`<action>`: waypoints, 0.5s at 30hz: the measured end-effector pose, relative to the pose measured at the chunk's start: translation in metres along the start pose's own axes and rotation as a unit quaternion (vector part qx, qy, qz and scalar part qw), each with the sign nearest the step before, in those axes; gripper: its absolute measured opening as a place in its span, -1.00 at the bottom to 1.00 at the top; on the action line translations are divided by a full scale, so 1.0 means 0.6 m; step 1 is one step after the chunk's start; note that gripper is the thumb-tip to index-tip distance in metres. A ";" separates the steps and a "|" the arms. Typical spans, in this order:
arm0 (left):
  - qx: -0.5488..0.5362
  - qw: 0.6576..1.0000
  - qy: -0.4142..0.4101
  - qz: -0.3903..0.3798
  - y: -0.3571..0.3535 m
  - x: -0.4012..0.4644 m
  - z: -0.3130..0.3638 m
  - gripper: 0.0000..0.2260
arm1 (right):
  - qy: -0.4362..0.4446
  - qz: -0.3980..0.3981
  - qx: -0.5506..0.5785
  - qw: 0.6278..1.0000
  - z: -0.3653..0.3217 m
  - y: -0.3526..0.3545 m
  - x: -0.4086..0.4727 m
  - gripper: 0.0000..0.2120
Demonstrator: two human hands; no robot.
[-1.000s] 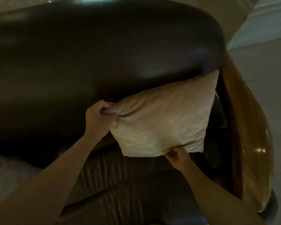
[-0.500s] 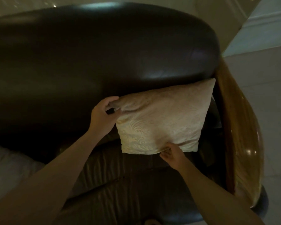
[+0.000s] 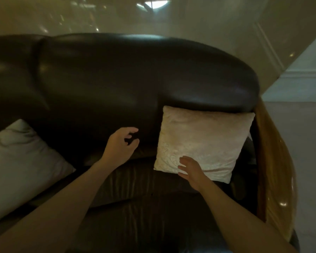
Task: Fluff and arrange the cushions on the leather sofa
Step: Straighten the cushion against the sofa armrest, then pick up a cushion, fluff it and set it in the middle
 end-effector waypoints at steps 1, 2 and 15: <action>0.011 1.000 -0.002 0.000 0.021 -0.019 -0.013 -0.62 | 0.016 0.006 -0.053 0.998 -0.006 -0.021 -0.014 -0.53; 0.022 1.000 -0.005 0.004 0.050 -0.046 -0.029 -0.62 | 0.037 0.012 -0.112 0.993 -0.013 -0.052 -0.032 -0.50; -0.031 0.989 0.097 0.106 0.384 -0.345 -0.286 -0.54 | 0.301 -0.038 -0.514 0.802 -0.024 -0.497 -0.216 -0.35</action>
Point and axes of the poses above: each hand's wrist, its own x-axis towards the middle knuckle, its own y-axis out of the back of the hand, z = x × y, the point moved 5 cm from there along x, towards the middle knuckle, and after that the axes turned 14 degrees about -x, right-handed, at the moved point
